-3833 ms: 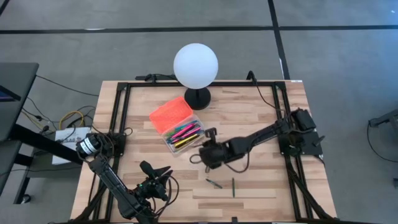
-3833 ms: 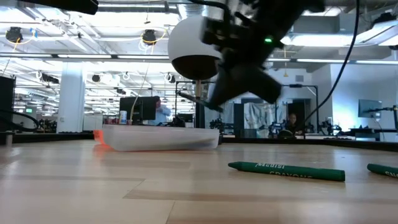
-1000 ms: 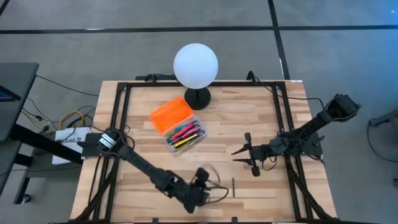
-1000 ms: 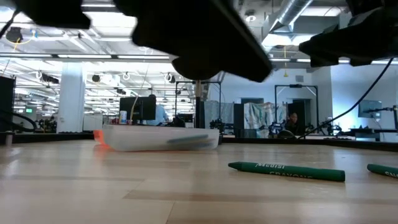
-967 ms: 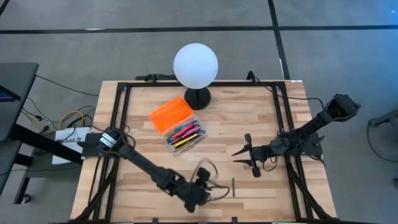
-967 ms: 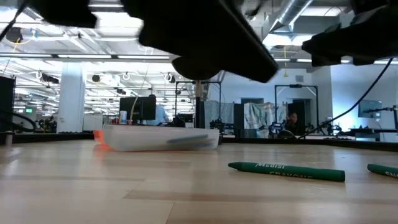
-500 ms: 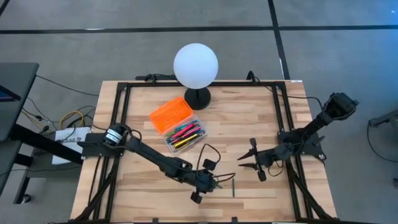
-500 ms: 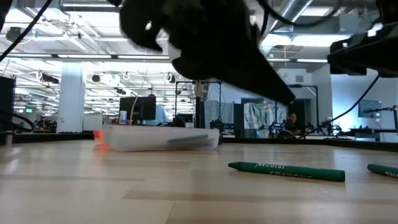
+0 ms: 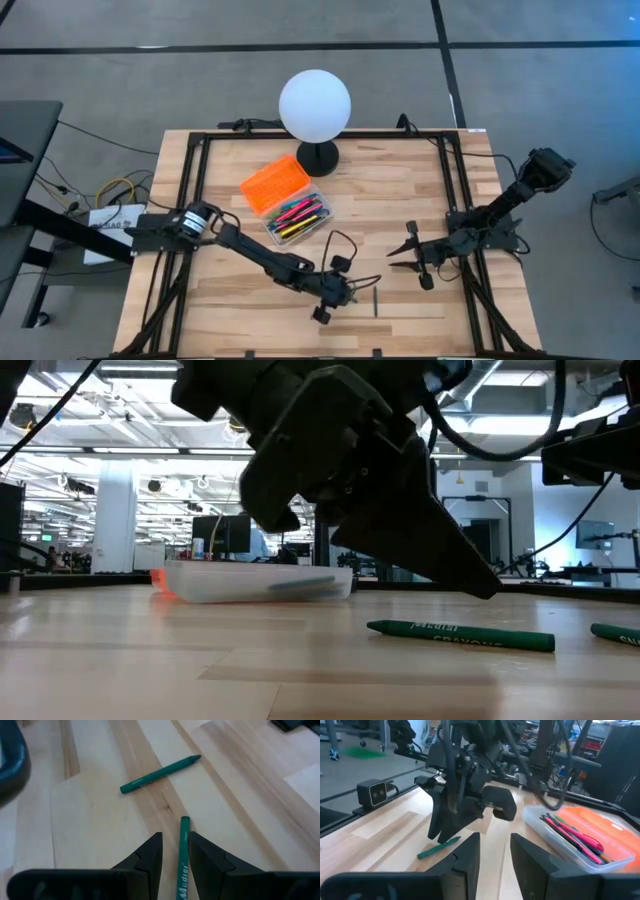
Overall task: Pick & place school supplies into a supply box
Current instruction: Put the left green crayon into the orange supply box
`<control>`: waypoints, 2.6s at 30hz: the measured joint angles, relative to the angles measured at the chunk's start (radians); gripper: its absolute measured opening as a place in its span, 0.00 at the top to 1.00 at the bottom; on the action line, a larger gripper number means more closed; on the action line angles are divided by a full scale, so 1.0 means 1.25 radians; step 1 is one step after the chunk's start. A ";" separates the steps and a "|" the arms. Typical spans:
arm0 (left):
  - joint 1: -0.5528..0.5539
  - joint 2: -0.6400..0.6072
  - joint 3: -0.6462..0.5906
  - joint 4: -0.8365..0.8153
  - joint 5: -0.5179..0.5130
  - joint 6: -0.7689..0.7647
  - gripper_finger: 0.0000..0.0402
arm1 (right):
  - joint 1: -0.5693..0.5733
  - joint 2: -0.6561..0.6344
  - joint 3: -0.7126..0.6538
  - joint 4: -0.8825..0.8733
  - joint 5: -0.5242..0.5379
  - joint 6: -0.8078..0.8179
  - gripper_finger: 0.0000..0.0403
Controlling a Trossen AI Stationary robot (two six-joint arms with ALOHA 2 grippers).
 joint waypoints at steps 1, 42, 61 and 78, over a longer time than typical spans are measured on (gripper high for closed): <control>0.003 0.000 0.000 0.001 0.014 -0.004 0.78 | 0.000 0.000 0.000 -0.001 0.000 0.000 0.75; 0.028 0.022 0.014 -0.192 0.081 -0.152 0.95 | -0.001 0.000 0.000 -0.022 0.001 0.071 0.75; 0.036 0.019 0.132 -0.636 0.131 -0.388 0.94 | -0.001 0.000 -0.001 -0.061 0.009 0.127 0.75; 0.035 0.020 0.148 -0.702 0.133 -0.394 0.93 | -0.001 0.000 -0.001 -0.065 0.010 0.141 0.75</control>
